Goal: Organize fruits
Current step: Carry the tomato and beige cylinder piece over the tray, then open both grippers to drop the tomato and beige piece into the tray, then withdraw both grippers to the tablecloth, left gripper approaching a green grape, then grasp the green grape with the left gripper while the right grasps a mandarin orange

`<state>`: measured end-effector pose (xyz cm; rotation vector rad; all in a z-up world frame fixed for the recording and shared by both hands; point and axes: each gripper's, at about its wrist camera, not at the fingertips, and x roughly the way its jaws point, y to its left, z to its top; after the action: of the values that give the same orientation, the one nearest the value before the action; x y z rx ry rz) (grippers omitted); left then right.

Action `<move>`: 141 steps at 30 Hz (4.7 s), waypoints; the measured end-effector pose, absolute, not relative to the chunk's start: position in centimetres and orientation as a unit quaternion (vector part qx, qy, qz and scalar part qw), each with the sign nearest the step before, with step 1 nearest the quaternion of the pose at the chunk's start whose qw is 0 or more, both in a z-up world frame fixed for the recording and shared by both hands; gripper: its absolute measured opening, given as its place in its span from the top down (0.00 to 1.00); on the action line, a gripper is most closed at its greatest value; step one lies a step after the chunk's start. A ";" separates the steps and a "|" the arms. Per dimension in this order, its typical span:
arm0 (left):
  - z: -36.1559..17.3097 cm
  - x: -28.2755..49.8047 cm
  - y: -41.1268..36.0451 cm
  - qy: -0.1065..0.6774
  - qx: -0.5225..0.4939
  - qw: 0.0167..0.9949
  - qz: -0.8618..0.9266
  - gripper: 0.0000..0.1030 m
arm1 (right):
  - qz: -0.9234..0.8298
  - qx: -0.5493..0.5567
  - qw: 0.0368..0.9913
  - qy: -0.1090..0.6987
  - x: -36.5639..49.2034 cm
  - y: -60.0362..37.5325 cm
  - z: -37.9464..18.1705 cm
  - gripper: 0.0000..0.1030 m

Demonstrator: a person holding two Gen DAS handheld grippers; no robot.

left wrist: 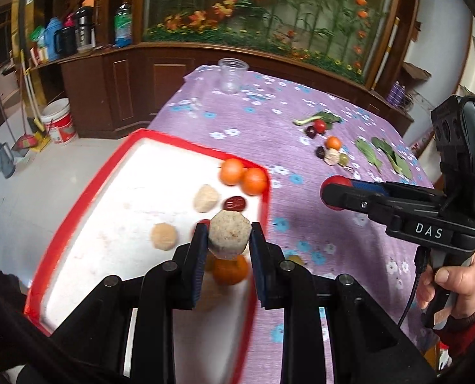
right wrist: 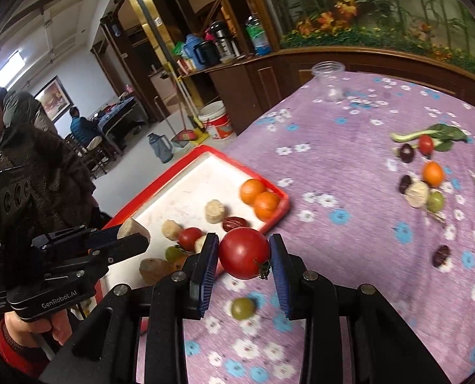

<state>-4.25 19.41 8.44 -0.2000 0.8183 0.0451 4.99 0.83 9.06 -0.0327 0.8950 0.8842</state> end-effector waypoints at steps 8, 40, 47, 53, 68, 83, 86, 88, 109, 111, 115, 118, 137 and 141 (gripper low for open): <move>6.8 -3.7 23.1 0.405 -0.117 0.905 0.051 0.77 | 0.433 -0.020 0.789 0.435 6.2 5.7 8.0 0.68; 2.1 -2.7 25.7 0.465 -0.109 0.874 0.091 0.77 | 0.425 -0.091 0.781 0.449 10.8 16.1 2.9 0.68; 2.0 -2.5 25.3 0.476 -0.092 0.869 0.095 0.77 | 0.424 -0.102 0.782 0.445 10.3 16.3 2.8 0.67; 1.9 -2.4 25.4 0.475 -0.097 0.869 0.096 0.76 | 0.425 -0.095 0.783 0.445 10.1 15.8 3.1 0.62; 2.6 -3.2 23.8 0.463 -0.100 0.875 0.097 0.50 | 0.440 -0.053 0.793 0.419 7.8 11.7 6.5 0.47; 3.7 -5.9 23.1 0.438 -0.120 0.883 0.117 0.40 | 0.403 -0.021 0.818 0.410 5.4 2.0 8.3 0.43; 4.6 -6.6 22.3 0.424 -0.121 0.890 0.116 0.40 | 0.393 -0.009 0.823 0.410 4.8 -0.8 8.3 0.43; 5.2 -6.8 21.4 0.415 -0.115 0.895 0.113 0.40 | 0.386 0.000 0.825 0.412 4.5 -2.4 8.3 0.43; 4.6 -4.9 10.4 0.429 -0.059 0.901 0.003 0.40 | 0.288 0.043 0.865 0.409 4.9 -19.0 8.9 0.43; 4.3 -4.8 9.9 0.432 -0.054 0.900 -0.005 0.40 | 0.285 0.041 0.866 0.409 4.5 -19.6 8.7 0.43; 3.5 -4.5 9.0 0.438 -0.048 0.898 -0.018 0.40 | 0.284 0.053 0.863 0.414 2.7 -21.5 8.1 0.43; 3.2 -4.0 8.4 0.434 -0.041 0.900 -0.024 0.40 | 0.279 0.040 0.863 0.418 0.4 -22.9 7.5 0.44; 1.1 -1.6 9.2 0.437 -0.047 0.898 -0.004 0.60 | 0.201 -0.081 0.868 0.447 -8.0 -26.4 2.9 0.54; 1.0 -1.2 9.3 0.439 -0.042 0.897 0.002 0.63 | 0.193 -0.074 0.868 0.452 -7.7 -27.1 2.0 0.54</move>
<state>-1.23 9.32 0.95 -0.0871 0.9099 0.0048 -7.71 -27.09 1.97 -0.1548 0.9471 0.4034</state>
